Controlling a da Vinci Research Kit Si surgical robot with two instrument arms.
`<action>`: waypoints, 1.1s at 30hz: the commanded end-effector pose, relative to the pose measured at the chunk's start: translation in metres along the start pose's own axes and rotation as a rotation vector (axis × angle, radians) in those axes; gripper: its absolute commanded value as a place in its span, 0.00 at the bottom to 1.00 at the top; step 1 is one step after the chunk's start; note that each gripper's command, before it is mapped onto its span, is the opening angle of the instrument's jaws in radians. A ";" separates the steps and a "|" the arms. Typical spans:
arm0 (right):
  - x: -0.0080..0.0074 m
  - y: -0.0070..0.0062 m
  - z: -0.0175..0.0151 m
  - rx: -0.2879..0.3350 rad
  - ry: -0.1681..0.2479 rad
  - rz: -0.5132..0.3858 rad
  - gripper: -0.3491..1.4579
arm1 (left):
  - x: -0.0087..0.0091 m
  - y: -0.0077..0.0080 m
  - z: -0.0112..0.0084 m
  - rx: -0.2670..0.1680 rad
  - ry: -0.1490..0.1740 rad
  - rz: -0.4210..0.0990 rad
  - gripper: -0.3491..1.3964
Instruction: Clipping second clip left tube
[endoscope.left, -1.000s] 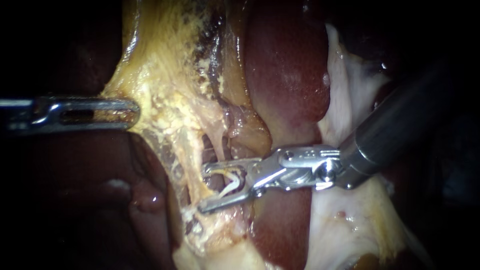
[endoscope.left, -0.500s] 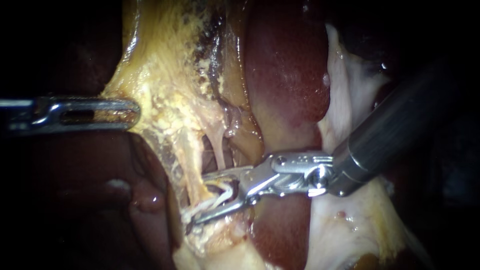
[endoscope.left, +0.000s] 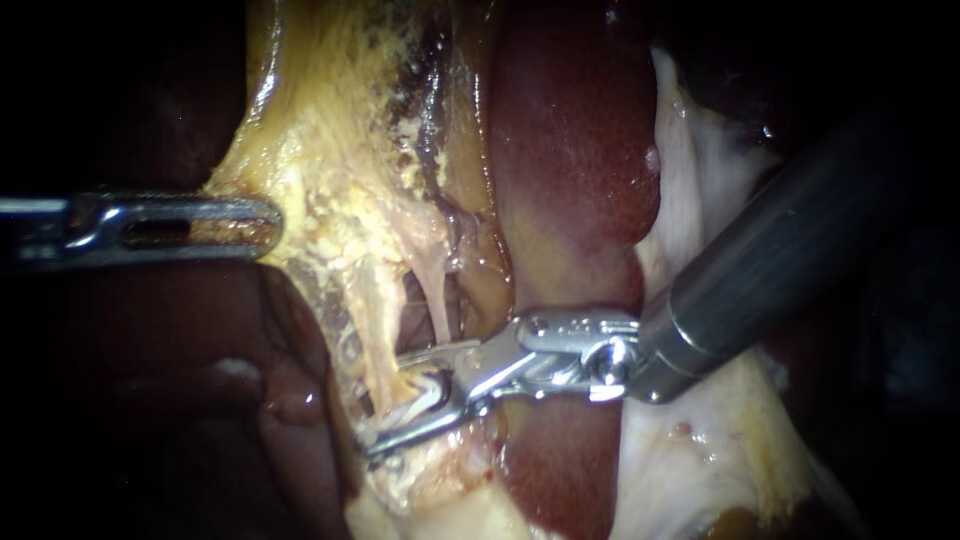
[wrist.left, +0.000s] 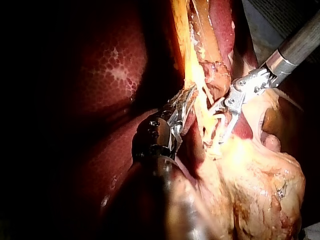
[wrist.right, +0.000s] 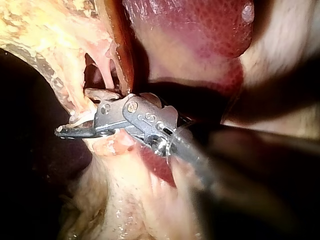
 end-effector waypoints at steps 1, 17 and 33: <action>0.0000 0.0000 0.0000 0.001 0.002 0.005 0.44 | 0.0000 0.0000 0.0000 0.000 0.000 0.000 0.00; 0.0004 -0.0016 0.0000 0.130 0.056 0.054 0.43 | 0.0000 0.0000 0.0000 0.000 0.000 0.000 0.00; 0.0001 -0.0001 0.0000 0.059 0.079 0.065 0.07 | 0.0000 -0.0001 0.0000 0.000 0.000 0.000 0.00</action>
